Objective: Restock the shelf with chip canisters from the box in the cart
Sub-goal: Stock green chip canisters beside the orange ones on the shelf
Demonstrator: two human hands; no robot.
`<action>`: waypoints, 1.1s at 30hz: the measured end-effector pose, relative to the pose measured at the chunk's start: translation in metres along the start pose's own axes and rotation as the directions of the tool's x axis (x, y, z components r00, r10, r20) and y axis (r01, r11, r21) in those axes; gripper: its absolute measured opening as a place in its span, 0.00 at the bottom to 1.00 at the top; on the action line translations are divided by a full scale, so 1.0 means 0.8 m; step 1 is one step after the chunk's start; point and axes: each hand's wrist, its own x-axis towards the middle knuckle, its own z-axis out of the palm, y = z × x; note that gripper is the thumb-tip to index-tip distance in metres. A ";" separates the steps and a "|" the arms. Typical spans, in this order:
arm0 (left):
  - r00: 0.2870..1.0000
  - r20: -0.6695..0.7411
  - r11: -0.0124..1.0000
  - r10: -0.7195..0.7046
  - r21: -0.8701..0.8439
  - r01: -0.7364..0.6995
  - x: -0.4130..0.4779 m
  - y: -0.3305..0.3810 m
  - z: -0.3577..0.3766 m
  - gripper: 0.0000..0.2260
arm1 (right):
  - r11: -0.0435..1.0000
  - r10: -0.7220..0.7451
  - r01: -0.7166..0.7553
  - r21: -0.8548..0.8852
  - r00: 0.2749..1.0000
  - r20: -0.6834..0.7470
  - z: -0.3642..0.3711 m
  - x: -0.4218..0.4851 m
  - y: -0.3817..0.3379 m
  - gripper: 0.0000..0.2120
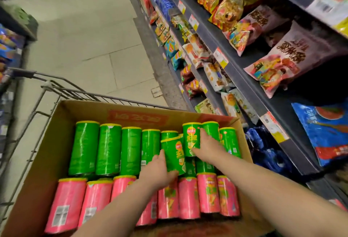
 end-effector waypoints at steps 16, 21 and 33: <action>0.966 0.021 0.758 -0.258 -0.615 0.216 0.023 0.015 0.022 0.31 | 0.996 0.085 -0.084 0.042 0.996 -0.009 0.027 0.029 -0.017 0.34; 0.970 0.026 0.666 -0.241 -0.723 0.185 0.002 0.007 0.018 0.32 | 0.973 0.105 -0.099 0.207 0.994 -0.018 0.029 0.007 -0.011 0.38; 0.995 -0.095 0.571 -0.023 -0.819 -0.065 -0.118 0.009 -0.010 0.30 | 0.827 0.182 -0.102 0.552 0.979 -0.091 0.026 -0.119 -0.005 0.37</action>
